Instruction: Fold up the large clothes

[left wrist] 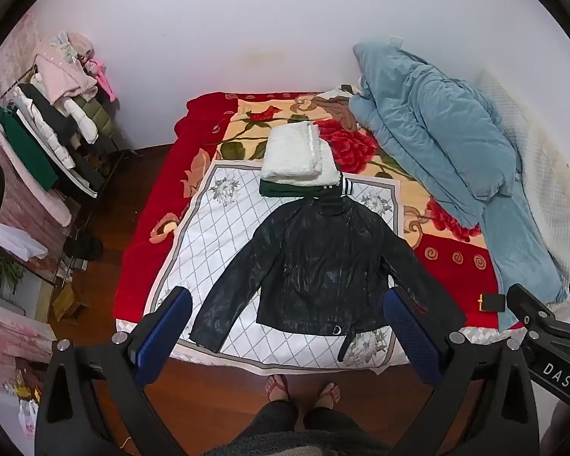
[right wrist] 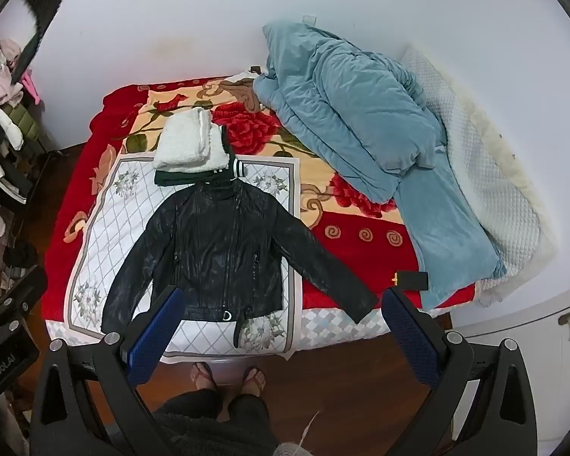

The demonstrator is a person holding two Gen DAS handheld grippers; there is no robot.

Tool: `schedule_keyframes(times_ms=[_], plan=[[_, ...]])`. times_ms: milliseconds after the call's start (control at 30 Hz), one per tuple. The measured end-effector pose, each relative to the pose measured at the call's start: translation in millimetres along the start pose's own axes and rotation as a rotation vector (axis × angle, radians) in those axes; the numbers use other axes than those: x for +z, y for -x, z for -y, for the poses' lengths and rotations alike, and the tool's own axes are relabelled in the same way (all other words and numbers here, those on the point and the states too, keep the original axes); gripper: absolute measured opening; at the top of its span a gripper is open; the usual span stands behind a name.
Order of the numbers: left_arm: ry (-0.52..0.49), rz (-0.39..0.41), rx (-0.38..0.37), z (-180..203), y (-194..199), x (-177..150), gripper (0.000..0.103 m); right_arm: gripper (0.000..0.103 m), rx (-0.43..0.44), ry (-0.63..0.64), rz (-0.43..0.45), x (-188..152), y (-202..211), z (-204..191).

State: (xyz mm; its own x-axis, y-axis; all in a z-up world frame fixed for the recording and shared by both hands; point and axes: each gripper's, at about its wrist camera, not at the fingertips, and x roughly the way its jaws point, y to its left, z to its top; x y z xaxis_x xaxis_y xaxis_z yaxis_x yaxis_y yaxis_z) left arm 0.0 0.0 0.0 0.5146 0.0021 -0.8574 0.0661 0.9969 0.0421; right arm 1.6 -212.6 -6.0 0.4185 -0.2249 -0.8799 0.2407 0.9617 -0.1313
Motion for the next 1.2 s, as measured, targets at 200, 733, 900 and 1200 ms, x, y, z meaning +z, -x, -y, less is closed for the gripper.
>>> schedule_keyframes(times_ms=[200, 733, 900, 1200], plan=[[0.002, 0.004, -0.002, 0, 1, 0, 0.103, 0.103, -0.001, -0.001, 0.002, 2, 1, 1], [0.004, 0.007, -0.005, 1, -1, 0, 0.103, 0.103, 0.008, 0.0, 0.005, 2, 6, -2], [0.005, 0.009, -0.005, 1, 2, 2, 0.103, 0.103, 0.01, 0.001, 0.008, 8, 9, -7], [0.005, 0.014, -0.009, 10, 5, 7, 0.103, 0.103, 0.01, 0.001, 0.012, 10, 9, -5]])
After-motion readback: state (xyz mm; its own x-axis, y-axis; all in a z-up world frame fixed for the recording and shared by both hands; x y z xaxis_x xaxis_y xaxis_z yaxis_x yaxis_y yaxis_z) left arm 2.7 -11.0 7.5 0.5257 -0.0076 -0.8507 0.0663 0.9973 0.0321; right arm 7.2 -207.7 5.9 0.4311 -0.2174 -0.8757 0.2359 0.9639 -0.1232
